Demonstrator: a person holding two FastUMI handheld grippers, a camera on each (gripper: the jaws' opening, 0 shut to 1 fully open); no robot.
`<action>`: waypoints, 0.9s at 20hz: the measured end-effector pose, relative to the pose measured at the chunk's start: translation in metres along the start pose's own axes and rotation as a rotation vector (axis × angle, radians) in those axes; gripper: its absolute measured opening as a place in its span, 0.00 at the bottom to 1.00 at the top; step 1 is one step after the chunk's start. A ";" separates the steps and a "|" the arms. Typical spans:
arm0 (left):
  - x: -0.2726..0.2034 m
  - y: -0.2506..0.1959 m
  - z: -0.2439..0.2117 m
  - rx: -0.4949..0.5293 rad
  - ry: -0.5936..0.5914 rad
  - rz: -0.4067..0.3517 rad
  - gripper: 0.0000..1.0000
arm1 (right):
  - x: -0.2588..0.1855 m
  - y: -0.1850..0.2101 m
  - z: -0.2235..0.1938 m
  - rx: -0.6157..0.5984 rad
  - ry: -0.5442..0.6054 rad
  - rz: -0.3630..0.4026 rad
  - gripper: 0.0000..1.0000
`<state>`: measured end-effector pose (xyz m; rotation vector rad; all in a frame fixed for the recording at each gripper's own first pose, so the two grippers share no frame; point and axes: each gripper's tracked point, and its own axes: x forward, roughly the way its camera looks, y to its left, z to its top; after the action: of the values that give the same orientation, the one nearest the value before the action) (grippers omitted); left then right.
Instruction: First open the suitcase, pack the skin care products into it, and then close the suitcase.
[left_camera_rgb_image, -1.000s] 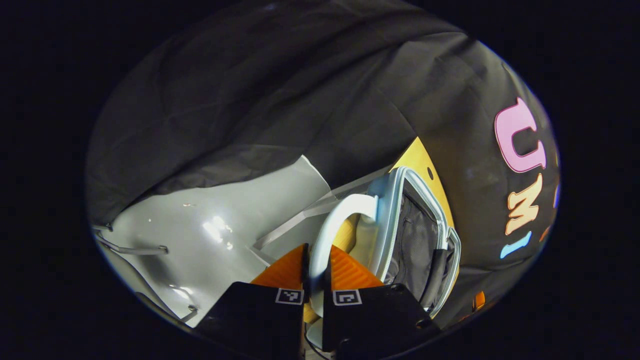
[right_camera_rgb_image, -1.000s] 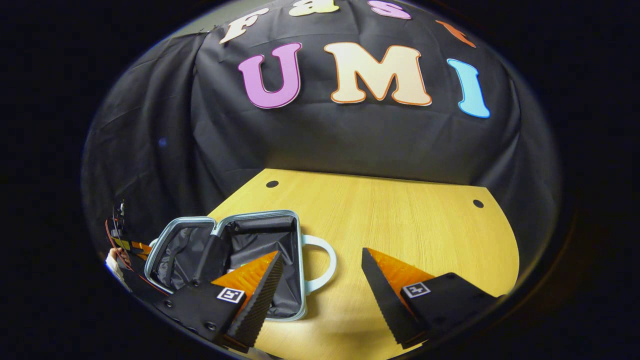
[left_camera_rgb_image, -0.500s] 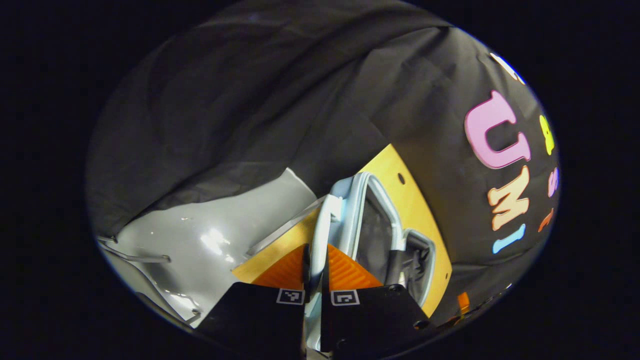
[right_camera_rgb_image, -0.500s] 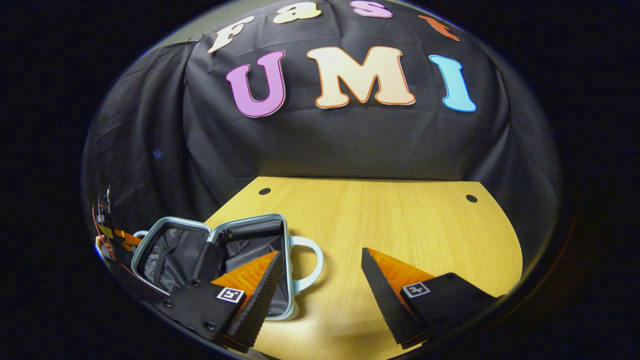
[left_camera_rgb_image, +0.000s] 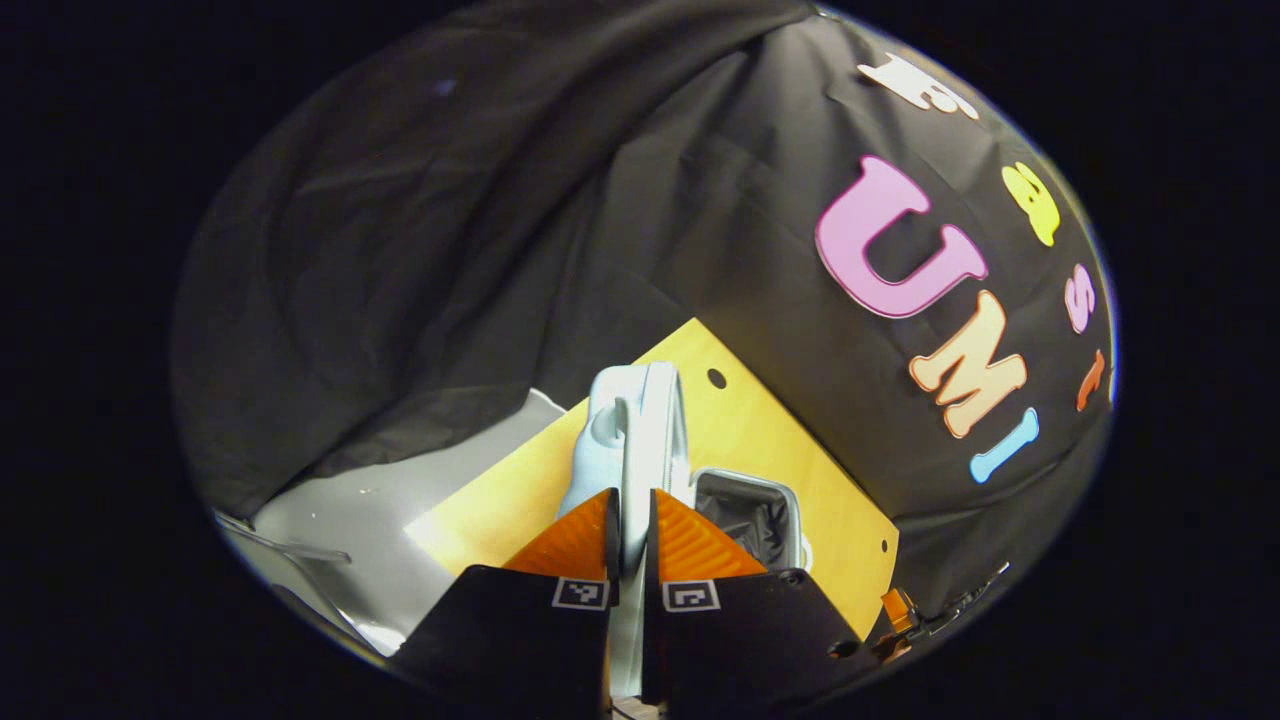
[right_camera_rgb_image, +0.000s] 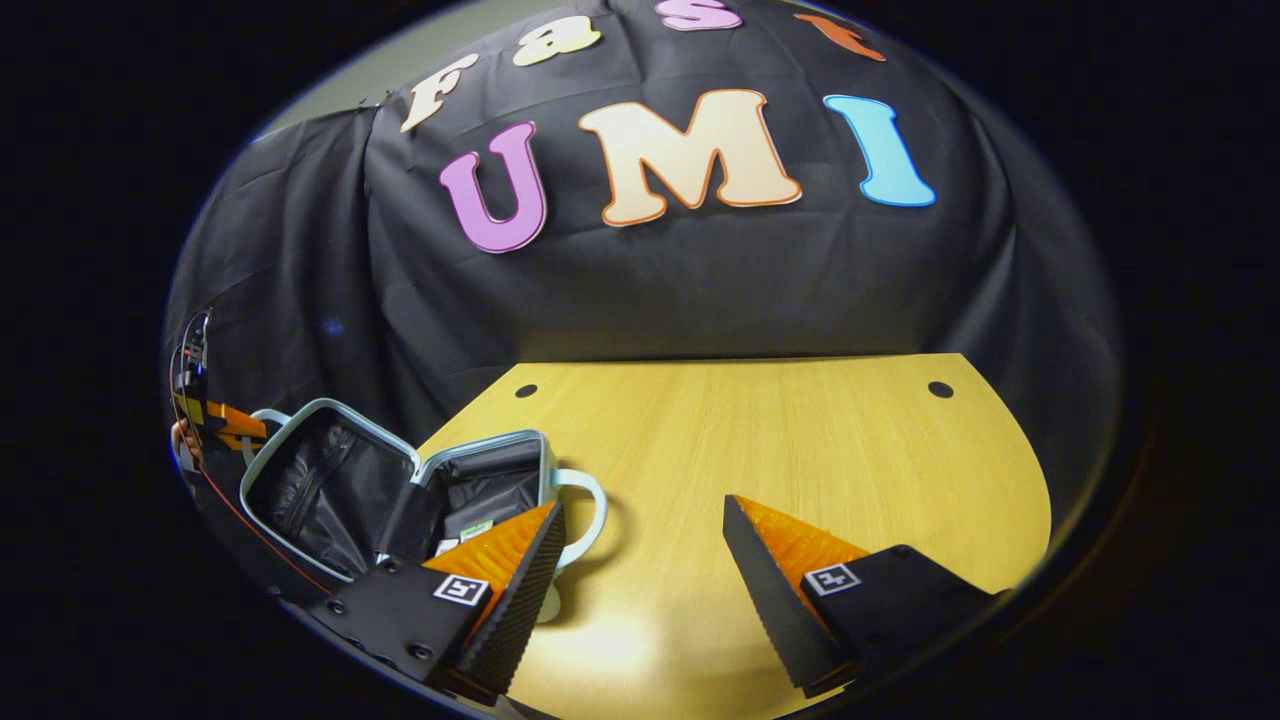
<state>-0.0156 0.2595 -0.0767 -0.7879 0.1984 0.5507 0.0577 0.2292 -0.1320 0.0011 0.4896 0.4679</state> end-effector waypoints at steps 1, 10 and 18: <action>-0.002 -0.018 -0.002 0.010 -0.001 -0.005 0.09 | -0.002 -0.013 0.003 0.006 -0.006 0.004 0.98; 0.009 -0.155 -0.039 0.167 0.024 -0.064 0.06 | -0.035 -0.113 0.010 0.077 -0.058 -0.030 0.98; 0.068 -0.273 -0.123 0.343 0.207 -0.215 0.06 | -0.069 -0.156 0.005 0.134 -0.103 -0.105 0.98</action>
<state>0.1926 0.0417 -0.0192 -0.5217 0.3833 0.2216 0.0735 0.0606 -0.1141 0.1275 0.4167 0.3292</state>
